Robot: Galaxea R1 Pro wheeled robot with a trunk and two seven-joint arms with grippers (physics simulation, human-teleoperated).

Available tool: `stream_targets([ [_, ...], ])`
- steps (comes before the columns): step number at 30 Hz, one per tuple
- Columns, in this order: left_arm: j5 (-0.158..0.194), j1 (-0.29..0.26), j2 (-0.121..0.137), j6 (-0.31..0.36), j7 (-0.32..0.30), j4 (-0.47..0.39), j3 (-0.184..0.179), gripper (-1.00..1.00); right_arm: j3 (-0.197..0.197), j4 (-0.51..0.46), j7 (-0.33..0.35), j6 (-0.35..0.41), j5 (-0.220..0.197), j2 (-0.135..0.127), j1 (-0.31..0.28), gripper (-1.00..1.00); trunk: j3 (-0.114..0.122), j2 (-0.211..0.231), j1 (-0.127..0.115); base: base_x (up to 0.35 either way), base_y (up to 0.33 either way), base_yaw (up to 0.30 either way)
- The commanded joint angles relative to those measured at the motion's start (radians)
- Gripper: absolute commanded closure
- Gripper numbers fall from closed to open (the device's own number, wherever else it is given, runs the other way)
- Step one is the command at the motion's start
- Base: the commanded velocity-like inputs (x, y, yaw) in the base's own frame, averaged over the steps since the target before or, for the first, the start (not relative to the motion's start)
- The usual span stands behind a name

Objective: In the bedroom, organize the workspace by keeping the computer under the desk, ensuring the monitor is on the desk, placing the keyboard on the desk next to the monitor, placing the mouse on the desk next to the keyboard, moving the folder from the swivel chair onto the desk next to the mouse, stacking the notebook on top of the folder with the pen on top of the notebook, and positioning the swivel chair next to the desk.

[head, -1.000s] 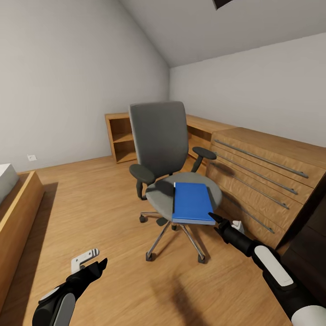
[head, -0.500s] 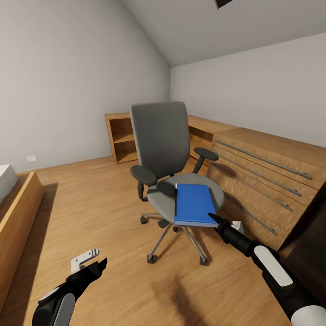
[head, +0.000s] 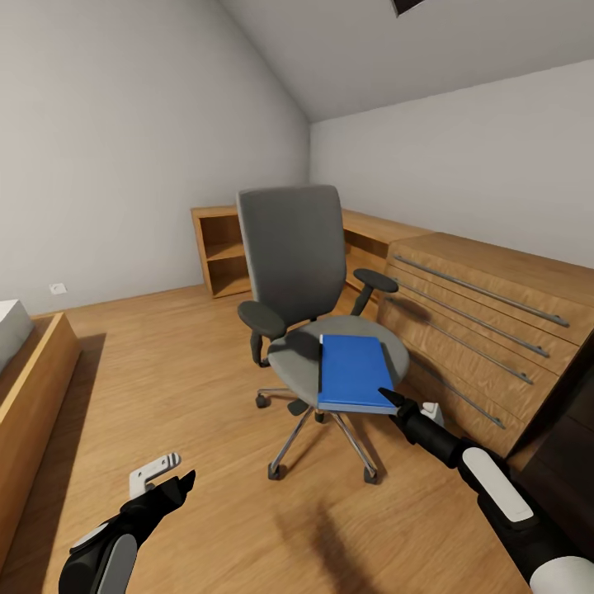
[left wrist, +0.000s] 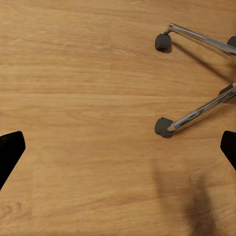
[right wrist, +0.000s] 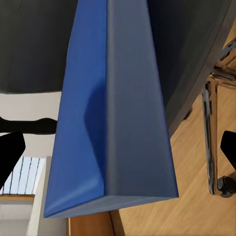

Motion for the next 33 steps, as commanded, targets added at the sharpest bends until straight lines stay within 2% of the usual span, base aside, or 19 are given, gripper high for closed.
stream_targets([
  [1,0.011,-0.001,-0.001,0.004,0.007,-0.001,0.001,-1.00,0.002,0.000,0.002,0.001,-0.004,-0.001,0.000,-1.00,-0.001,0.000,0.000,0.000,0.000,0.000],
  [8,0.011,-0.001,-0.001,0.004,0.007,-0.001,0.001,-1.00,0.004,0.000,0.002,0.001,-0.003,0.011,0.000,-1.00,-0.001,0.000,0.000,0.000,0.000,0.000],
  [17,0.011,-0.001,-0.001,0.004,0.007,-0.001,0.001,-1.00,0.004,0.000,0.002,0.001,-0.003,0.013,-0.001,-1.00,-0.001,0.000,0.000,0.000,0.000,0.000],
  [18,0.011,-0.001,-0.001,0.004,0.007,-0.001,0.001,-1.00,0.004,0.000,0.002,0.001,-0.003,0.013,-0.001,1.00,-0.001,0.000,0.000,0.000,0.000,0.000],
  [28,0.011,-0.001,0.000,0.006,0.007,-0.002,0.002,-1.00,0.002,0.000,0.002,0.002,-0.001,0.012,0.000,1.00,-0.001,0.000,0.000,0.000,0.000,0.000],
  [33,0.011,-0.001,0.000,0.005,0.007,-0.004,0.001,-1.00,0.001,0.000,0.002,0.002,0.000,0.009,0.000,1.00,0.018,0.001,-0.002,0.000,0.000,0.000],
])
